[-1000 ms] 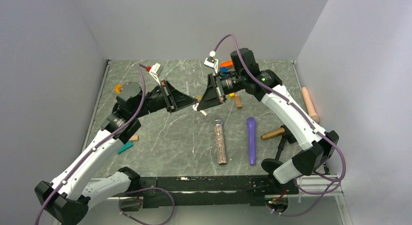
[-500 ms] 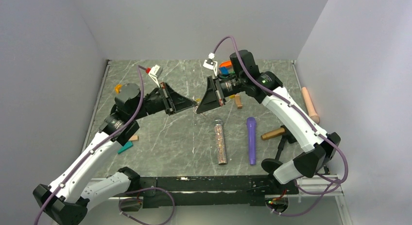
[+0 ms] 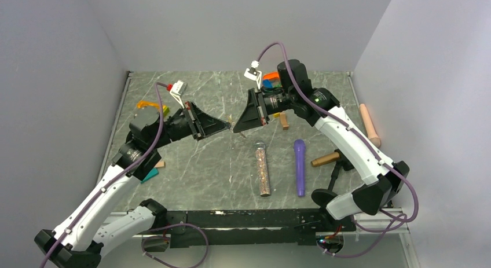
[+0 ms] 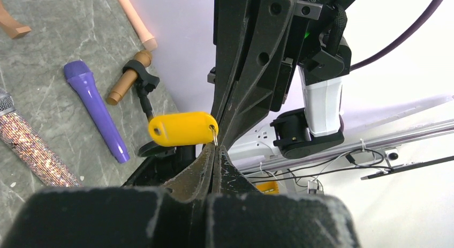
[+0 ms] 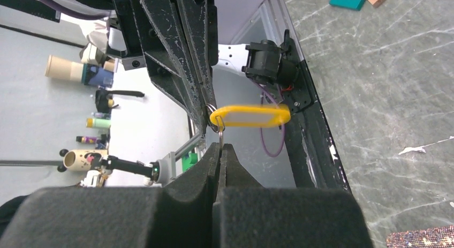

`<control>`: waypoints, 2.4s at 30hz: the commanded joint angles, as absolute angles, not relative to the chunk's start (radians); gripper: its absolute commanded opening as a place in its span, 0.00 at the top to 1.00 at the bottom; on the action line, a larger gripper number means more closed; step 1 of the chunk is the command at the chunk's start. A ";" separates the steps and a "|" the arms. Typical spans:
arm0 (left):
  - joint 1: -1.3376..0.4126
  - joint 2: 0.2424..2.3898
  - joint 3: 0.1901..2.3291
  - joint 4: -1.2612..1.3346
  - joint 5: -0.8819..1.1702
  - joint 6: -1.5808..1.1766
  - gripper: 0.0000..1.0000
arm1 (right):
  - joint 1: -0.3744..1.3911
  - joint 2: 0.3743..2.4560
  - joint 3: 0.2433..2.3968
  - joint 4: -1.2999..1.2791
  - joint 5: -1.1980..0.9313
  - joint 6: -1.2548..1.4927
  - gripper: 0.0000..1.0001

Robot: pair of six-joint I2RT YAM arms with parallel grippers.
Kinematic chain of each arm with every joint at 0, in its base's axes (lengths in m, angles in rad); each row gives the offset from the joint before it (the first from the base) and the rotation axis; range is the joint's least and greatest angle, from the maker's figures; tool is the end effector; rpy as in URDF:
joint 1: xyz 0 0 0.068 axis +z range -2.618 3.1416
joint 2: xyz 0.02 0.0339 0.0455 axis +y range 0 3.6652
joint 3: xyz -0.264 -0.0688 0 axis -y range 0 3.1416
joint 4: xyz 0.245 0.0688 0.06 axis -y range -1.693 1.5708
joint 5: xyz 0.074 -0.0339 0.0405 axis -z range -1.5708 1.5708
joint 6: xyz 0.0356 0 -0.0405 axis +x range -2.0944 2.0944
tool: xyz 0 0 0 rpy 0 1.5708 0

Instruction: Remove the keys from the keyring

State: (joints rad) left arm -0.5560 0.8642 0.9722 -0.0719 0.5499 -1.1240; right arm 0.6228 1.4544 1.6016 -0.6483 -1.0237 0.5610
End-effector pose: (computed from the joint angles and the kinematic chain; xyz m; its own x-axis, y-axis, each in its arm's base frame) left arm 0.1516 -0.1161 0.4041 -0.7926 -0.4127 -0.4488 0.4137 0.1766 -0.8931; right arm 0.2292 0.2020 0.4266 -0.8155 -0.2449 -0.5243 -0.5645 0.1369 0.8140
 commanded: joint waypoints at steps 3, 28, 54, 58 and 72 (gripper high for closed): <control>-0.590 0.825 0.968 -0.019 0.558 -1.148 1.00 | 0.616 1.407 1.578 -0.513 -0.977 0.611 1.00; -0.638 0.801 0.929 -0.029 0.488 -1.155 1.00 | 0.667 1.329 1.502 -0.384 -0.971 0.686 1.00; -0.638 0.839 0.952 -0.033 0.484 -1.128 0.83 | 0.680 1.325 1.525 -0.373 -0.988 0.689 1.00; -0.637 0.839 0.952 -0.036 0.483 -1.127 0.82 | 0.681 1.327 1.534 -0.390 -0.980 0.677 1.00; -0.638 0.828 0.961 -0.075 0.472 -1.108 0.50 | 0.681 1.324 1.581 -0.423 -0.938 0.648 1.00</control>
State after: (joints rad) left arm -0.6338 0.8181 0.9493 -0.0219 0.4774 -1.1404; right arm 0.6685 1.3518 1.5108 -0.4835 -0.9134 0.6495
